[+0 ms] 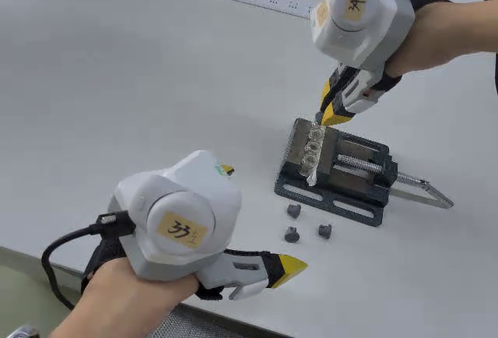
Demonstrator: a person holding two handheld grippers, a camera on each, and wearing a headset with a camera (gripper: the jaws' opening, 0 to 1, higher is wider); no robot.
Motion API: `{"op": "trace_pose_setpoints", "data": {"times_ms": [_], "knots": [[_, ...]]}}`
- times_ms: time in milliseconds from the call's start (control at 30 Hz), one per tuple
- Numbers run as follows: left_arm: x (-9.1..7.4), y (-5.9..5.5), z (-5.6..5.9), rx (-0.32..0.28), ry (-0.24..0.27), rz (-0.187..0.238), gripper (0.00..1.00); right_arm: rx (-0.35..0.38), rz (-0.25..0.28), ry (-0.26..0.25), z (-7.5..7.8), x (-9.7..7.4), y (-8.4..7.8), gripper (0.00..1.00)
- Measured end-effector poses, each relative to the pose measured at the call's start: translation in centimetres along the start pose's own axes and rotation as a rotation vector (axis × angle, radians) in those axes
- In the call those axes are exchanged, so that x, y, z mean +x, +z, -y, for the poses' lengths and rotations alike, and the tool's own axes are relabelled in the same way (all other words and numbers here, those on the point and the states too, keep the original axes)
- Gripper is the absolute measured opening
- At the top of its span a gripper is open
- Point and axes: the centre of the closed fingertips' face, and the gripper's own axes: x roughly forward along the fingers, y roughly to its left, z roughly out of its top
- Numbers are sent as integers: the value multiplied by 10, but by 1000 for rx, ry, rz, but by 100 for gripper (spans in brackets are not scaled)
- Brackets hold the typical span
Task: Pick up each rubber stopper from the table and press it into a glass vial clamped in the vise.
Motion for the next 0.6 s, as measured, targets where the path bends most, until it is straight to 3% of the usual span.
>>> {"op": "trace_pose_setpoints", "data": {"times_ms": [600], "knots": [[0,-1,-2,-2,1,0,84,-30,2,3,1,0,0,7]]}}
